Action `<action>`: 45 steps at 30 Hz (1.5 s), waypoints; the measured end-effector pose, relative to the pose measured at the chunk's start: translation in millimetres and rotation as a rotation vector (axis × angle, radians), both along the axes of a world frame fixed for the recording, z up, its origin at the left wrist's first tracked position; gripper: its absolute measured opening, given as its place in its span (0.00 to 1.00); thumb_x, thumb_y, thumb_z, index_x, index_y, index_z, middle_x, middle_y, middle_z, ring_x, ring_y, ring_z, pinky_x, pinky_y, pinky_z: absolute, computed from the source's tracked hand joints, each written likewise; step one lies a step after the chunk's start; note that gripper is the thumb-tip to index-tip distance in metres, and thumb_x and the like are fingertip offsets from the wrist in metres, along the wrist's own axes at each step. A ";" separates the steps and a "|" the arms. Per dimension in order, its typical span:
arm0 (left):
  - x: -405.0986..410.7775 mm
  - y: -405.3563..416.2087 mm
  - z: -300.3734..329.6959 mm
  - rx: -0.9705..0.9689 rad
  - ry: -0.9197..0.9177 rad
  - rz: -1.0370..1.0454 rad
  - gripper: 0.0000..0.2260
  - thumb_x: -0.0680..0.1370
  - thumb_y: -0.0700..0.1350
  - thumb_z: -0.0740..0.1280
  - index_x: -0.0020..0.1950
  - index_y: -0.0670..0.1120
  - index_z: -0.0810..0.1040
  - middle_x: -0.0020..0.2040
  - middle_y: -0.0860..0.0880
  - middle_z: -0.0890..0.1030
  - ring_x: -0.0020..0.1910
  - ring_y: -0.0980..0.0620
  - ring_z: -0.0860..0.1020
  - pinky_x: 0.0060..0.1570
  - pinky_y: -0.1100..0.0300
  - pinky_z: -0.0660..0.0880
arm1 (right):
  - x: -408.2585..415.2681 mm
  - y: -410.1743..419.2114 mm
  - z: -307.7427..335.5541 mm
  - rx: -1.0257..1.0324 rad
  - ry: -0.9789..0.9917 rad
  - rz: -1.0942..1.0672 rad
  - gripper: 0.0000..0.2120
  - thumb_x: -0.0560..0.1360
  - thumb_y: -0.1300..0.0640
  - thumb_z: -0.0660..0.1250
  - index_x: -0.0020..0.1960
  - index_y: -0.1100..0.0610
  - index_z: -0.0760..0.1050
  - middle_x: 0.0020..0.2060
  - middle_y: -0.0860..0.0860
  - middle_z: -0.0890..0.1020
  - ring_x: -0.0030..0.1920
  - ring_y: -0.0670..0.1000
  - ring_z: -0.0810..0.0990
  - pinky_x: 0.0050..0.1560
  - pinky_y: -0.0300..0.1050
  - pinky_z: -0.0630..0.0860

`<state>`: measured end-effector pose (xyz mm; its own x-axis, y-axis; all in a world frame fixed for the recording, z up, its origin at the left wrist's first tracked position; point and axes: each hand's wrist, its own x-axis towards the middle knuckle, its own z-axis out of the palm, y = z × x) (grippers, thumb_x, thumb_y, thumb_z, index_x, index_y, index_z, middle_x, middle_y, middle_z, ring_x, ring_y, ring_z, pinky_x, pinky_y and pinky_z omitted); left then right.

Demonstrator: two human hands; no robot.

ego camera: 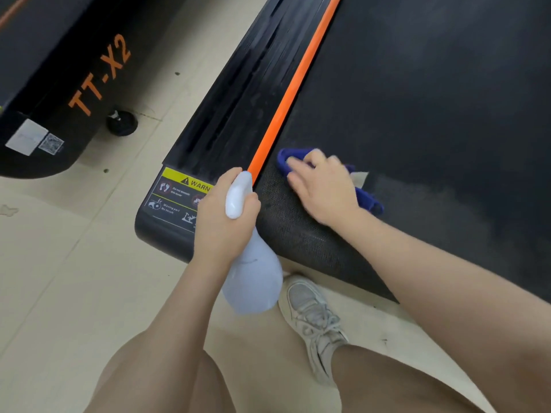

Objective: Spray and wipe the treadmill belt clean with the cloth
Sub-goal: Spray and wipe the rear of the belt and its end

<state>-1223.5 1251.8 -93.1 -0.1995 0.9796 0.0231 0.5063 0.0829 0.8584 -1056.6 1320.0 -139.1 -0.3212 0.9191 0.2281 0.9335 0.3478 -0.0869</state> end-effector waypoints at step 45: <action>32.0 -15.2 12.9 -0.247 -0.136 0.060 0.16 0.74 0.44 0.65 0.60 0.49 0.66 0.39 0.49 0.74 0.42 0.45 0.75 0.40 0.52 0.70 | 43.7 5.7 14.2 -0.198 0.111 0.069 0.16 0.80 0.50 0.58 0.64 0.52 0.75 0.54 0.55 0.72 0.49 0.58 0.73 0.44 0.47 0.71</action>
<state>-1191.5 1236.6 -80.2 -0.2425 0.9385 -0.2459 0.3760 0.3246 0.8679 -1012.8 1325.7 -124.8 -0.3673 0.9264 0.0831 0.8891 0.3760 -0.2610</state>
